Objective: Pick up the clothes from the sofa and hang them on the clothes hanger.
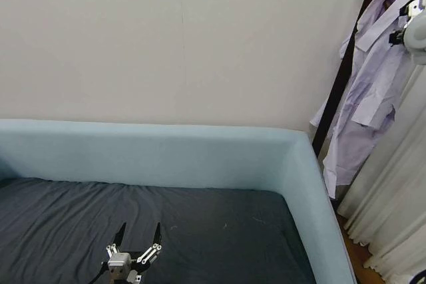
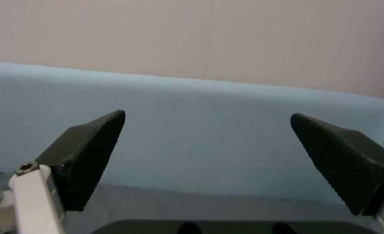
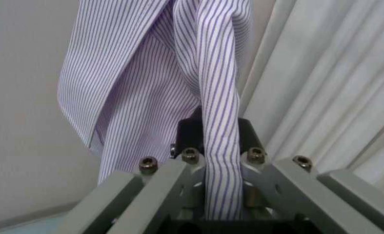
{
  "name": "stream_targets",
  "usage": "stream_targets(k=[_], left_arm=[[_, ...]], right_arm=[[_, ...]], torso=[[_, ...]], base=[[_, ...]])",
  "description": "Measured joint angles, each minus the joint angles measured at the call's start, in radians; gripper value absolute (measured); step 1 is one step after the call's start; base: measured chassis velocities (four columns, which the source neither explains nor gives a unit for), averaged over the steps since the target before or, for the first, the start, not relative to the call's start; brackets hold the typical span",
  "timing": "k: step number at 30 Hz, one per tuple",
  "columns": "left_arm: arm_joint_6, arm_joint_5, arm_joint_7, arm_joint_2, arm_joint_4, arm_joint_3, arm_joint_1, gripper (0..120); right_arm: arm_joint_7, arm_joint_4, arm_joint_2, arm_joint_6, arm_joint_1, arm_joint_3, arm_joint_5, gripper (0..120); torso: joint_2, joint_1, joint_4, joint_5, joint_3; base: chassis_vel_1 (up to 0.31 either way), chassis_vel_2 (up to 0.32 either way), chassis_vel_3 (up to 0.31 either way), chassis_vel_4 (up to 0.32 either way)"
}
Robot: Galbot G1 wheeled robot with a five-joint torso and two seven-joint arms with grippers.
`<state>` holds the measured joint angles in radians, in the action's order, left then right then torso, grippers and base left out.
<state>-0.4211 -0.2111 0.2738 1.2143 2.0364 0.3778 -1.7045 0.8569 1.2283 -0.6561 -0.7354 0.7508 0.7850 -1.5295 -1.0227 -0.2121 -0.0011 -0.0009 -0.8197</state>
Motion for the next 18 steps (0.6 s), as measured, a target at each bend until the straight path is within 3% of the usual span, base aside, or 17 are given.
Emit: stream_targets(k=[18], left_arm=[[0.000, 0.000, 0.000, 0.000, 0.000, 0.000, 0.000, 100]], right_arm=[[0.057, -0.202, -0.130, 0.003, 0.044, -0.002, -0.128, 1]], torso=[[0.000, 0.000, -0.0002, 0.0002, 0.000]], base=[[0.000, 0.000, 0.000, 0.000]])
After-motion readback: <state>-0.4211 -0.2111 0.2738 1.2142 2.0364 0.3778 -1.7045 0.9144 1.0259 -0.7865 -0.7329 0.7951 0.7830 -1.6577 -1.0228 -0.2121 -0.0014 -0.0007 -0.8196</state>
